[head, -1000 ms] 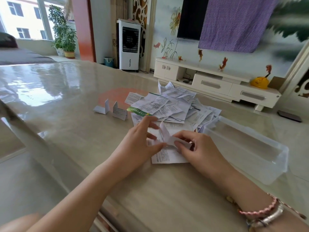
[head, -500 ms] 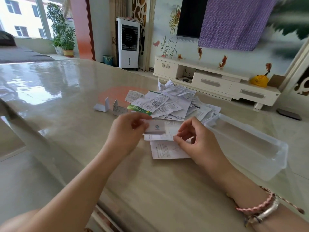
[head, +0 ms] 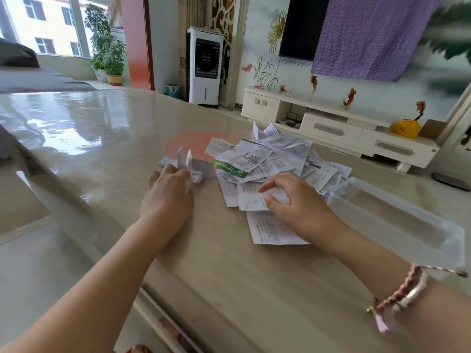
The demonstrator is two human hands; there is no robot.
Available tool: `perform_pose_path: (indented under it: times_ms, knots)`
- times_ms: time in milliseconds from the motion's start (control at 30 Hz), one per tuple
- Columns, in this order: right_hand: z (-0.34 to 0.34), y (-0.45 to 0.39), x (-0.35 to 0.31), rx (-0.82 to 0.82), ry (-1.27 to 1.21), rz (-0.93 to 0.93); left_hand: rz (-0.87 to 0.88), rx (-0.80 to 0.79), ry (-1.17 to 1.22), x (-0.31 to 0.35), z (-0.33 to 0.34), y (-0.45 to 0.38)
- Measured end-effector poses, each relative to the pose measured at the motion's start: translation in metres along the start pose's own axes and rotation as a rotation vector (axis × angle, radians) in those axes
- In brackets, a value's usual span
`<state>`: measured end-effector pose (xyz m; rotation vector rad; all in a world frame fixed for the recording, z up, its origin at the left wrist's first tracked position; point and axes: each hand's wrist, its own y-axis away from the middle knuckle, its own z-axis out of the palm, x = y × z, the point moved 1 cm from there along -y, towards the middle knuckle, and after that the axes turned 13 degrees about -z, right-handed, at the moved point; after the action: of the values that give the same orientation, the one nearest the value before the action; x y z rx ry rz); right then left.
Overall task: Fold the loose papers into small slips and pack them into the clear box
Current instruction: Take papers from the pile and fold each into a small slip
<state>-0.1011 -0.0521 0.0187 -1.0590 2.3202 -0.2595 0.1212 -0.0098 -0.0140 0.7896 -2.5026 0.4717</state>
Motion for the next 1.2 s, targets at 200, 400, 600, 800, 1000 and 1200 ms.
perform_pose_path:
  times_ms: [200,400,600,800,1000,1200]
  knots:
    - [0.021,-0.043,0.001,-0.066,0.094,-0.031,0.002,-0.083,-0.226,0.001,-0.001,0.01]
    - [0.039,-0.06,0.0,-0.345,0.222,0.027,0.043,0.014,-0.195,0.004,-0.002,0.018]
    - [0.028,-0.043,-0.004,-0.388,0.258,-0.051,0.154,0.109,-0.138,0.018,0.0,0.033]
    - [-0.002,-0.005,-0.006,-0.123,0.186,-0.16,0.282,0.079,-0.022,0.025,0.002,0.043]
    - [-0.015,0.027,0.008,0.196,-0.032,-0.045,0.35,-0.038,0.206,0.026,0.015,0.04]
    - [-0.019,0.034,0.01,0.277,-0.536,0.167,0.357,-0.15,0.497,0.033,0.019,0.042]
